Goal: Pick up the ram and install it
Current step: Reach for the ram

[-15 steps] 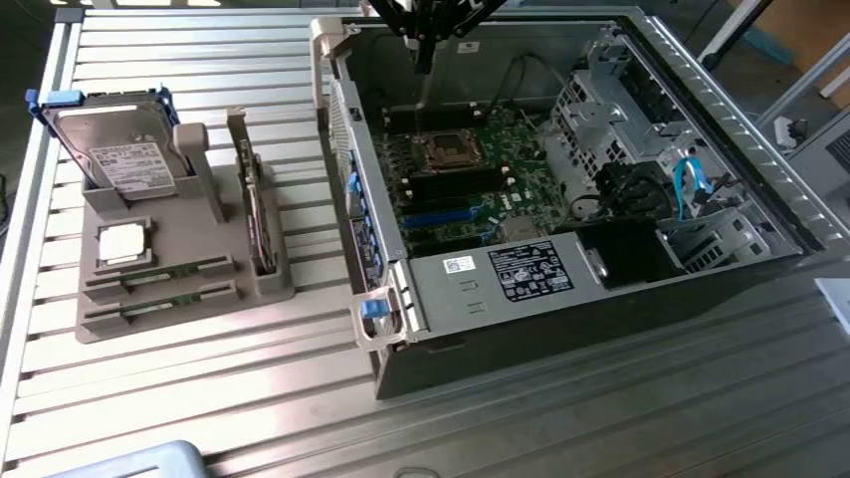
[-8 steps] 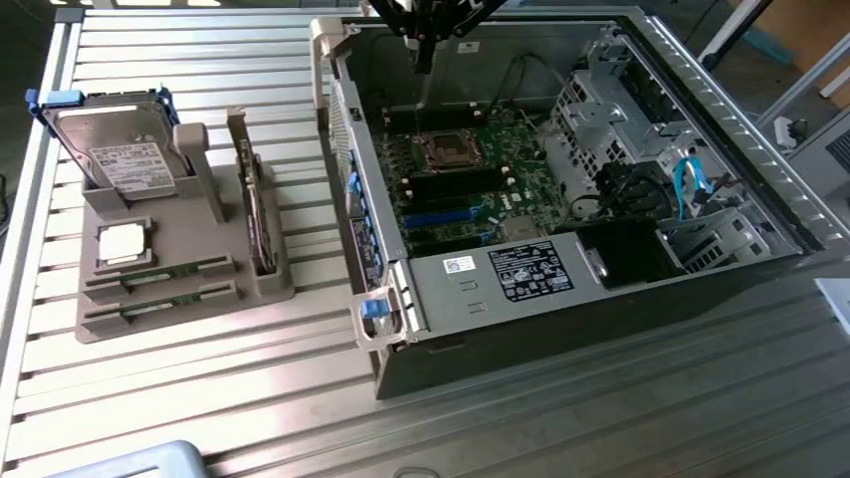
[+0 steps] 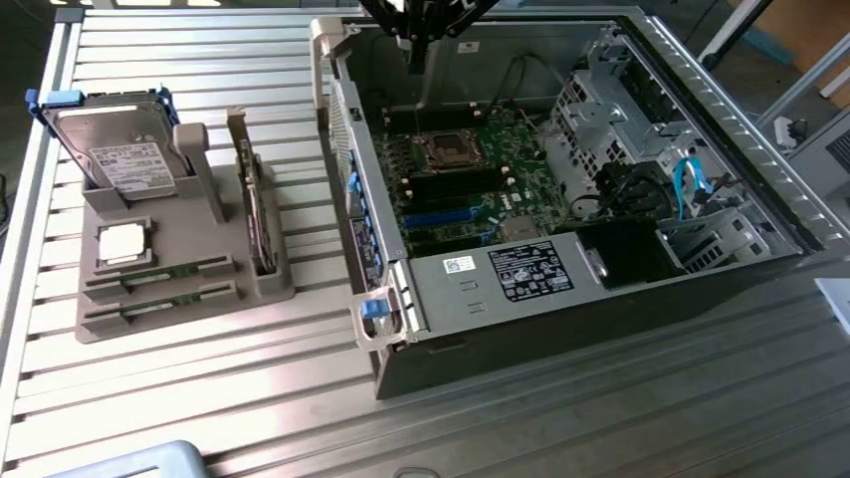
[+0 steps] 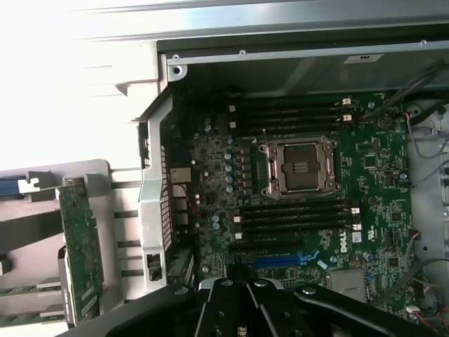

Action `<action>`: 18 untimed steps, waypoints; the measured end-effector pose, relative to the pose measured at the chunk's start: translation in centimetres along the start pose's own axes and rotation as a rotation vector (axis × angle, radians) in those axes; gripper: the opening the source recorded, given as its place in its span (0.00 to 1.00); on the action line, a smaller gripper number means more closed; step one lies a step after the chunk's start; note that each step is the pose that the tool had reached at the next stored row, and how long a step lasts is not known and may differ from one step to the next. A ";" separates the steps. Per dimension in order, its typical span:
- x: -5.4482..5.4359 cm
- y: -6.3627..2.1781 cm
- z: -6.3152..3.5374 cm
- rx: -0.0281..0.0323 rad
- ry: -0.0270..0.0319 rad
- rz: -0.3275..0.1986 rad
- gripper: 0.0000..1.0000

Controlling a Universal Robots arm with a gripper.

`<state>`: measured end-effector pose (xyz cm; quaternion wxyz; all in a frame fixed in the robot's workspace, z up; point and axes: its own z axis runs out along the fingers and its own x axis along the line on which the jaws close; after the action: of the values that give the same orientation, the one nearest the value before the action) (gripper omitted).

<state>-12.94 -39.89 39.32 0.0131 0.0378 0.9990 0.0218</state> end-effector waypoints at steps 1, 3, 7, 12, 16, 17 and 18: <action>0.3 -0.02 -0.01 0.0001 0.0000 0.000 0.11; 0.7 -0.05 -0.02 0.0000 0.0000 0.000 0.11; 1.2 -0.09 -0.03 0.0002 0.0001 0.000 0.11; 3.0 -0.23 -0.07 0.0000 0.0000 0.000 0.11; 4.4 -0.33 -0.11 0.0001 0.0001 0.000 0.11; 4.9 -0.37 -0.12 0.0002 0.0001 0.000 0.11; 5.1 -0.38 -0.12 0.0001 0.0001 0.000 0.11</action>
<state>-18.05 -39.90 39.30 0.0131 0.0378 0.9990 0.0217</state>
